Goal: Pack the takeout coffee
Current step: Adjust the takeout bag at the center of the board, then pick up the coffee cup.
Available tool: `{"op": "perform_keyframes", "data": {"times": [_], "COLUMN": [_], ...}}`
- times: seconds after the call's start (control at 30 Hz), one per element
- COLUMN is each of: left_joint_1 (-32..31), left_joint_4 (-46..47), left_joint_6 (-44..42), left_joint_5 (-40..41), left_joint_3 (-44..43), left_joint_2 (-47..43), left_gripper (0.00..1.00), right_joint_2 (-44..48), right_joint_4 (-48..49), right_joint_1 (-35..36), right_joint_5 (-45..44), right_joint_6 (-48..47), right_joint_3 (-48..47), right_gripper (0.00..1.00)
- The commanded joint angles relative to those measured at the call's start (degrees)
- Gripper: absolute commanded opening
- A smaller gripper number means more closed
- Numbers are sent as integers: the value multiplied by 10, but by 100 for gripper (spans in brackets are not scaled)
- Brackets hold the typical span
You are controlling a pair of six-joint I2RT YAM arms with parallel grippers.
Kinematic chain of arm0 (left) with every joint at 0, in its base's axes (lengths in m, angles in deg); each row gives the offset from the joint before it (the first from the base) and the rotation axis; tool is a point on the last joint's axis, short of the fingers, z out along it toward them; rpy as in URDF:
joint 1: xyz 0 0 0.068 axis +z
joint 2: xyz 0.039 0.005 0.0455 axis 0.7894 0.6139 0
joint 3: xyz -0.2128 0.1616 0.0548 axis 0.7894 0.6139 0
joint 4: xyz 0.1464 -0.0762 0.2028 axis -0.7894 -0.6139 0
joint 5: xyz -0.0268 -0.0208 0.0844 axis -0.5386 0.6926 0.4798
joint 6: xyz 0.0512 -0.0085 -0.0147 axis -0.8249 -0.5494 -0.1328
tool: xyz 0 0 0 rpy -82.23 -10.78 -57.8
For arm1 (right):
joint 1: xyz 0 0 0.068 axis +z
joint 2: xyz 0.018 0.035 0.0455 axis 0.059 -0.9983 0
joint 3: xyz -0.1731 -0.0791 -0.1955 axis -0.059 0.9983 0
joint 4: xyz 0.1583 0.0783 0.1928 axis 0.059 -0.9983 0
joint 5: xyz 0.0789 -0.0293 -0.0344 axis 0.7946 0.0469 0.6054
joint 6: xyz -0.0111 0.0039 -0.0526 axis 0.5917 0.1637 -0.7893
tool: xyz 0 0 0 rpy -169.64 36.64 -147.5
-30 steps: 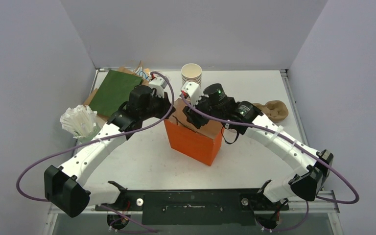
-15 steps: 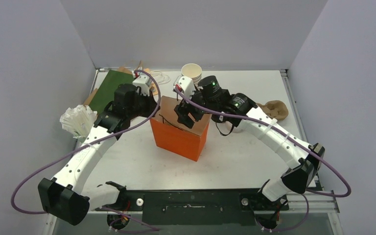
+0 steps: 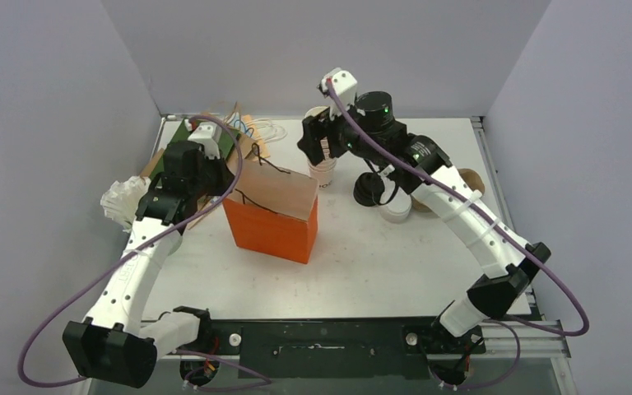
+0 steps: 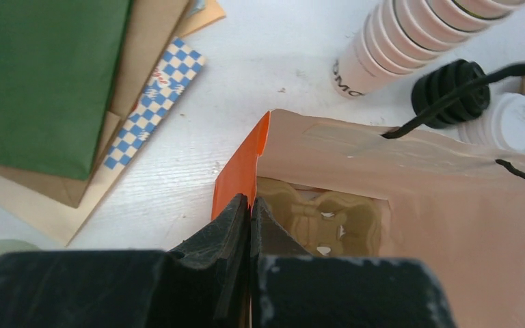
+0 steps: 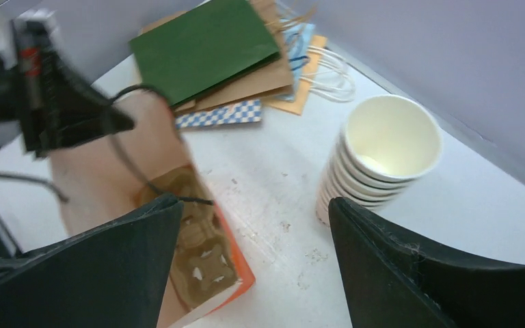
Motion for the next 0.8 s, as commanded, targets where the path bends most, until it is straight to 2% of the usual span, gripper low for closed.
{"op": "perform_keyframes", "data": {"times": [0.0,0.1,0.2,0.3,0.47,0.57,0.67,0.77], "left_joint_1": [33,55,80,85,89,89,89,89], "left_joint_4": [34,64,87,109,129,128,116,90], "left_joint_6": [1,-1,3,5,29,39,45,44], "left_joint_5": [47,67,85,116,122,122,127,141], "left_joint_3": [-18,-24,-34,-42,-38,-35,-40,-60], "left_joint_2": [-10,5,25,42,50,45,39,35], "left_gripper": [0,0,0,0,1,12,26,36], "right_joint_2": [-60,-115,-142,-147,-165,-170,-175,-181], "right_joint_4": [-12,-74,-79,-56,-40,-38,-40,-39], "right_joint_1": [-62,-106,-126,-129,-137,-137,-138,-138], "right_joint_5": [-177,-194,-207,-235,-225,-221,-223,-217], "right_joint_6": [171,281,339,373,403,405,405,406], "right_joint_3": [-80,-153,-171,-156,-151,-148,-141,-137], "right_gripper": [75,67,61,57,56,53,46,45]}}
